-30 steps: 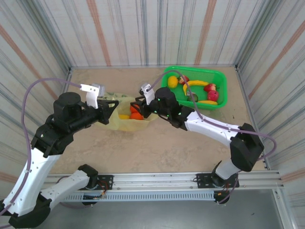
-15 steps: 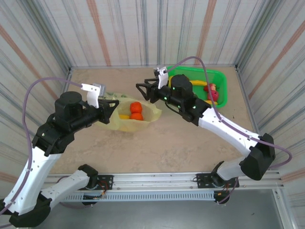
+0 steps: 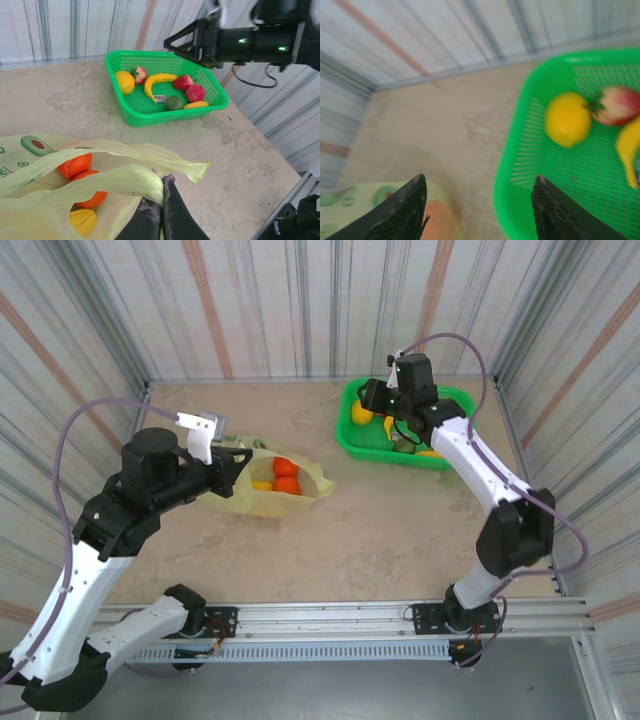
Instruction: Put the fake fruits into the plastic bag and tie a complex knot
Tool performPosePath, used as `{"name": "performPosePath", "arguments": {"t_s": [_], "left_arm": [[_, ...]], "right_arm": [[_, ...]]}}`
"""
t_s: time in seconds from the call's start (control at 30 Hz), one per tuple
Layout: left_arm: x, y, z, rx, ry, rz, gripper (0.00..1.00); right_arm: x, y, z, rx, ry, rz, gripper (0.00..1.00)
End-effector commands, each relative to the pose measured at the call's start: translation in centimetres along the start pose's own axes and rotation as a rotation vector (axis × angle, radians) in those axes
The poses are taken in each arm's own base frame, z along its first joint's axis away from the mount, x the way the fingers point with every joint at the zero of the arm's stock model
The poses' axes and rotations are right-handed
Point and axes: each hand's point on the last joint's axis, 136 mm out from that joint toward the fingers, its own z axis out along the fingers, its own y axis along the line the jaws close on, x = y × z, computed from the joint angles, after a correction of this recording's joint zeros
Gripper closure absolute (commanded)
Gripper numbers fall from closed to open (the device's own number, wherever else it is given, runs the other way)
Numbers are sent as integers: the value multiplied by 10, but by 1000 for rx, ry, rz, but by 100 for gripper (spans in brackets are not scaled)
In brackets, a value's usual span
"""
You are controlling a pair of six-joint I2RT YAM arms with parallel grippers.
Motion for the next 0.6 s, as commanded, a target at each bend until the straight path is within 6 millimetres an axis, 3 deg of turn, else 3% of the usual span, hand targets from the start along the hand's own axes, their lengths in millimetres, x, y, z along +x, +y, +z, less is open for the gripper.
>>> {"name": "performPosePath", "arguments": {"t_s": [0.0, 0.1, 0.27, 0.4, 0.57], "left_arm": [[-11, -6, -5, 23, -27, 26, 100], [-11, -7, -2, 33, -23, 20, 100], [-7, -8, 3, 47, -4, 12, 100], [-7, -8, 5, 44, -3, 15, 100], [-5, -7, 8, 47, 6, 13, 100]], "right_arm": [[22, -35, 32, 87, 162, 102, 39], [24, -56, 65, 152, 220, 131, 35], [24, -72, 110, 157, 264, 218, 27], [29, -82, 139, 158, 285, 263, 23], [37, -101, 168, 164, 302, 355, 25]]}}
